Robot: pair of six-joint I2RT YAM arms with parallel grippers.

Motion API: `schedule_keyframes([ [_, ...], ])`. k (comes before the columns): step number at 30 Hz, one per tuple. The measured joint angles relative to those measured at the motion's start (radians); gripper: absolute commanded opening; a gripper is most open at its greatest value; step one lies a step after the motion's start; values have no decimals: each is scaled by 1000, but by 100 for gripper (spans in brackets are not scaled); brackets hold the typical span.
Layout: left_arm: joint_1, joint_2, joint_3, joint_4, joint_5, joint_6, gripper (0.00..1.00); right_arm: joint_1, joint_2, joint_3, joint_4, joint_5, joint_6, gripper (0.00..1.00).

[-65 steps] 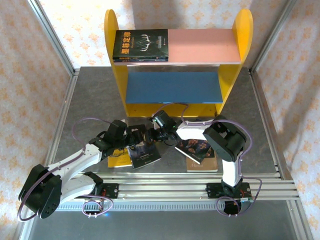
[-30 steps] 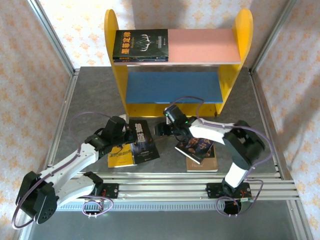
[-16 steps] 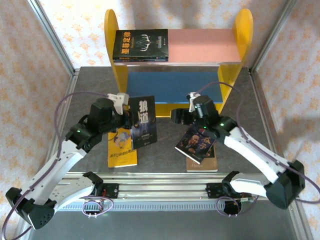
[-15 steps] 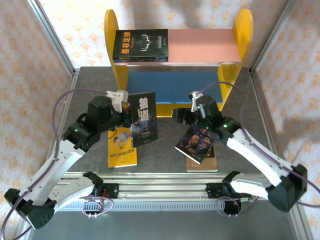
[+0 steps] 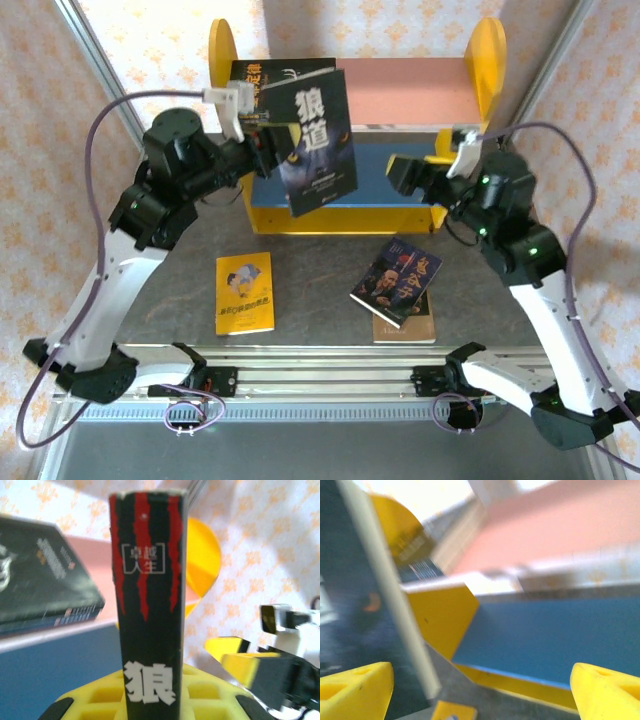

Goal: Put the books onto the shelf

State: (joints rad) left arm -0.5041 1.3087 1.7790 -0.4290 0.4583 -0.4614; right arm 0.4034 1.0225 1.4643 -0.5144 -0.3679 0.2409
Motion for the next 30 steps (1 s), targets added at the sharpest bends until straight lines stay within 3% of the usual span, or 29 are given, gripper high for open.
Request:
schedule_keyframes([
  [9, 0, 172, 198, 189, -124, -140, 0, -64, 227, 394, -62, -117, 6, 93],
  [20, -2, 329, 311, 430, -278, -194, 0, -67, 421, 466, 16, -221, 183, 98],
  [30, -24, 394, 318, 525, -341, -215, 0, -67, 462, 459, 200, -280, 351, 98],
])
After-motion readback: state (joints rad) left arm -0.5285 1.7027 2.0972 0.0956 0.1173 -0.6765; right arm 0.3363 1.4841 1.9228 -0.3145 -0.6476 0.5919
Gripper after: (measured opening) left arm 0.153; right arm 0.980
